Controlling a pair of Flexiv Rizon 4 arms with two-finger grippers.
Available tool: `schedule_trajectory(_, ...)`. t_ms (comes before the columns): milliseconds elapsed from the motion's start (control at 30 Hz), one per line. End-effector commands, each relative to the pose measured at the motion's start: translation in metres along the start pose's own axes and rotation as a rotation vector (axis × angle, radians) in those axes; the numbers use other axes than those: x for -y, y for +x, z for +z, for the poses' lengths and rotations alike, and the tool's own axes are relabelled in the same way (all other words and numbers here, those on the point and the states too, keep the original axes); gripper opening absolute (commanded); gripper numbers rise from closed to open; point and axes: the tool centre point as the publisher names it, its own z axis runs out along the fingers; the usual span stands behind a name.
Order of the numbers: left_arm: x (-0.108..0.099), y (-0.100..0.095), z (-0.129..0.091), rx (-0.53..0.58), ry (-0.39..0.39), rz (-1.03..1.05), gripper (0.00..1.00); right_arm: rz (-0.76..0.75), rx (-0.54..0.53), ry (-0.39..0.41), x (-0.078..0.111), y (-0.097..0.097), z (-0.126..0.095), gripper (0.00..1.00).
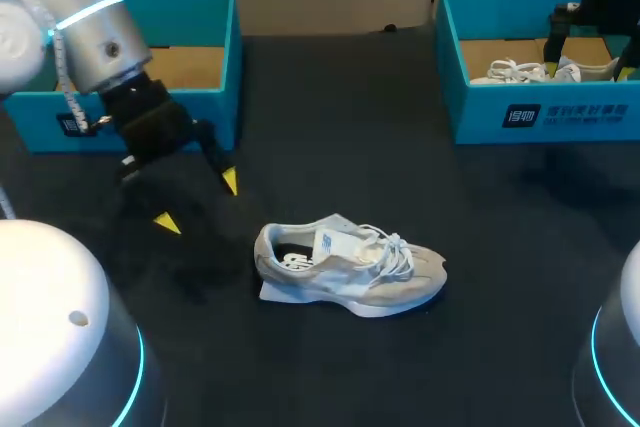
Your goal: Take the shoe out of the shoebox, open the shoe tongue, remove and reinsert the insole, then place the shoe into the shoebox
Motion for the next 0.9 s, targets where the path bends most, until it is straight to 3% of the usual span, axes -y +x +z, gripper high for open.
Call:
schedule_trajectory(33,-0.017,0.007,-0.002,0.06,0.134,-0.039,1.0,0.0,-0.001,-0.002,0.001,0.0,0.0,1.0)
schedule_trajectory(233,-0.027,0.009,0.011,0.084,0.23,-0.127,1.0,0.0,-0.001,-0.002,0.001,0.0,0.0,1.0)
schedule_trajectory(667,-0.034,0.018,0.037,0.277,0.269,-0.252,1.0,0.0,-0.001,-0.002,0.001,0.0,0.0,1.0)
schedule_trajectory(900,-0.042,0.016,0.045,0.269,0.354,-0.364,1.0,0.0,-0.001,-0.002,0.001,0.0,0.0,1.0)
